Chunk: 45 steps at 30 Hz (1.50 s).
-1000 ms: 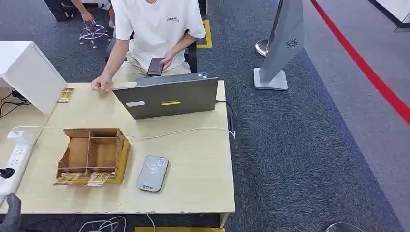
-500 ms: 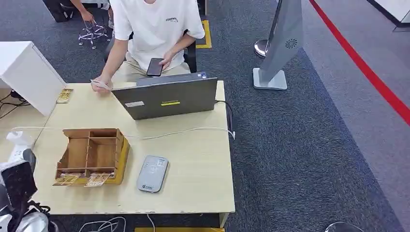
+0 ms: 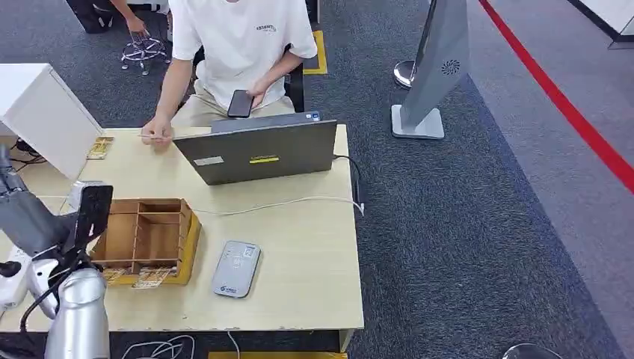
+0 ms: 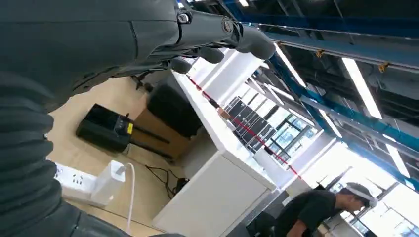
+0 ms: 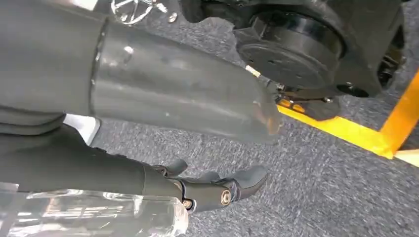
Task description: Pass the card to the sensor for recognition and then transmit it.
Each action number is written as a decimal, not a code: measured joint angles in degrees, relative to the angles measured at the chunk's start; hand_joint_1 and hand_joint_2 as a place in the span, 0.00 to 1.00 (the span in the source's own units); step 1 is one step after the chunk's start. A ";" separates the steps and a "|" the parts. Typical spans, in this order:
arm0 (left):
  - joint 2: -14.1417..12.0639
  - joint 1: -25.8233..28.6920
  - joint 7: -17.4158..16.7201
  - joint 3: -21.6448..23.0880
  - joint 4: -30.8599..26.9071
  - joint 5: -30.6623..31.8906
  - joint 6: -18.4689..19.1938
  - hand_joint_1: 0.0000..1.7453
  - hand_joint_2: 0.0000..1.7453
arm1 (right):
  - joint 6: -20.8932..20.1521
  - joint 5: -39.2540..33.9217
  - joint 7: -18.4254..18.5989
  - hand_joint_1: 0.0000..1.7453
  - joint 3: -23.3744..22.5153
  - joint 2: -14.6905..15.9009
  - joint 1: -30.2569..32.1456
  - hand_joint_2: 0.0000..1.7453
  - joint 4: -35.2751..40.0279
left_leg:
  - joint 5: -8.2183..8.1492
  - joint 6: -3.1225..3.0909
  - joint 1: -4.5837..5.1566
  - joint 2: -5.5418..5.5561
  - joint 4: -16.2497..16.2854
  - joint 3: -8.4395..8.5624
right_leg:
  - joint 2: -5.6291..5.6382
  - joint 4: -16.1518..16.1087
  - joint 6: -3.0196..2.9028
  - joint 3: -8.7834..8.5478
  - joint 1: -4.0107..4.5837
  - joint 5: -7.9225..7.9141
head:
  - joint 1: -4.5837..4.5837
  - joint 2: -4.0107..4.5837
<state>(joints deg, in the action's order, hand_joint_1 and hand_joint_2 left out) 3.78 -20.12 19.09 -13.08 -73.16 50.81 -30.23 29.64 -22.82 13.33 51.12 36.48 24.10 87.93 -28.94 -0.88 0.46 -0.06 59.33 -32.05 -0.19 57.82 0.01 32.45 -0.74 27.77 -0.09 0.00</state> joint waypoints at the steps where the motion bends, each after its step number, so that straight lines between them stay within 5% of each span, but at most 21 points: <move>1: -0.39 -0.99 -0.66 0.62 1.08 1.06 -0.20 0.00 1.00 | -0.18 -0.18 0.02 0.00 0.46 0.11 -0.48 0.00 -0.44 | 0.00 0.00 0.00 0.00 0.00 0.00 | 0.00 0.00 0.00 0.00 0.00 0.00 | 0.04 0.00; 21: -7.06 -19.35 -15.77 12.44 23.68 21.87 -1.92 0.00 1.00 | -2.91 -3.19 2.12 0.00 11.90 2.76 -9.14 0.00 -9.89 | 0.05 -0.05 0.00 0.00 0.08 -0.03 | 0.02 0.02 0.04 0.00 -0.01 -0.06 | 0.00 0.00; 22: -7.43 -20.16 -16.47 12.99 24.69 22.76 -2.03 0.09 1.00 | -2.91 -3.46 2.19 0.00 12.49 2.82 -9.52 0.00 -10.34 | 0.05 -0.05 0.00 0.00 0.08 -0.04 | 0.02 0.02 0.06 0.00 -0.01 -0.07 | 0.02 0.00; 23: -7.67 -21.01 -17.12 13.47 25.72 23.70 -2.14 1.00 1.00 | -2.91 -3.59 2.30 0.00 13.16 3.00 -9.95 0.00 -10.85 | 0.05 -0.05 0.00 0.00 0.08 -0.04 | 0.02 0.02 0.08 0.00 -0.01 -0.08 | 0.02 0.00; 32: -10.69 -28.34 -22.65 17.84 35.42 32.59 -2.43 1.00 1.00 | -3.50 -6.52 3.08 0.00 20.03 4.24 -14.35 0.00 -14.98 | 0.05 -0.05 -0.01 -0.03 0.10 -0.06 | 0.12 0.05 0.09 0.03 -0.03 -0.10 | 0.02 0.00; 45: -12.13 -33.19 -24.84 18.89 41.30 38.46 -2.88 1.00 1.00 | -3.48 -10.17 2.69 0.00 26.08 4.96 -18.37 0.00 -18.04 | 0.06 -0.06 0.00 -0.02 0.12 -0.12 | 0.11 0.06 0.11 0.08 -0.07 -0.11 | 0.02 0.00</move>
<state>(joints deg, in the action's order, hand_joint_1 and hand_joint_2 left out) -8.35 -53.30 -5.75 5.81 -31.87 89.27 -33.11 26.16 -32.98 16.02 77.20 41.44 5.72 69.90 -28.89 -0.94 0.45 -0.07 59.44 -32.17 -0.08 57.88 0.12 32.54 -0.80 27.66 -0.07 0.00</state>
